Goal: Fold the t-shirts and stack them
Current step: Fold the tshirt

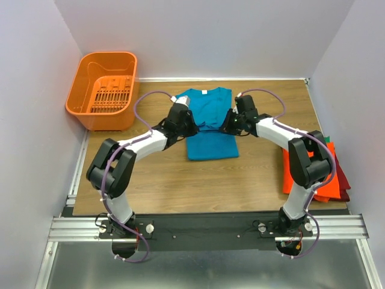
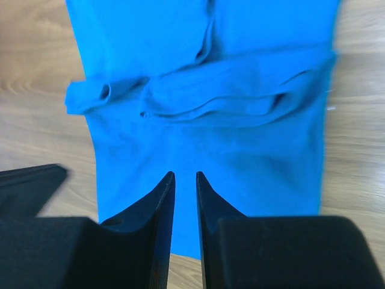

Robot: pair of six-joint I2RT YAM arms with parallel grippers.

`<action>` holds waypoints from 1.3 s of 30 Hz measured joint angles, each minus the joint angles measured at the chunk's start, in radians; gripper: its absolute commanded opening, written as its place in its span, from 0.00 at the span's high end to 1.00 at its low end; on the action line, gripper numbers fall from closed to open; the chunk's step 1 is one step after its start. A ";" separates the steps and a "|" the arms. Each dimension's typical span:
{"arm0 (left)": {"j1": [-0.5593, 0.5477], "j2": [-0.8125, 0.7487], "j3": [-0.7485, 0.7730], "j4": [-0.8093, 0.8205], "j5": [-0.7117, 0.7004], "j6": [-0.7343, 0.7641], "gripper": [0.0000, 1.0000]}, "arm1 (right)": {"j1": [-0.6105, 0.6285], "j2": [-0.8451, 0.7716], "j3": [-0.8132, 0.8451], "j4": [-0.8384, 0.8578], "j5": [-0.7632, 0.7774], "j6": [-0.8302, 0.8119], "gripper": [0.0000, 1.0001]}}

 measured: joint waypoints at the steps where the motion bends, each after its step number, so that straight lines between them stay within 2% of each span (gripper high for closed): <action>1: -0.014 0.024 0.007 0.000 0.000 -0.001 1.00 | 0.018 0.010 0.001 0.004 0.000 -0.003 0.73; 8: -0.041 0.154 0.068 -0.008 0.007 -0.002 1.00 | 0.037 0.124 0.060 0.005 0.010 -0.024 0.73; 18: -0.038 0.241 0.200 -0.026 0.006 0.011 1.00 | 0.034 0.222 0.207 0.005 0.041 -0.042 0.73; 21: -0.034 0.256 0.223 -0.040 0.006 0.017 0.94 | 0.034 0.257 0.267 0.002 0.059 -0.050 0.73; 27: -0.022 0.259 0.256 -0.068 0.005 0.033 0.94 | 0.033 0.340 0.367 -0.002 0.082 -0.070 0.73; 39: 0.034 0.302 0.273 -0.082 -0.007 0.034 0.94 | 0.011 0.325 0.385 -0.031 0.116 -0.093 0.69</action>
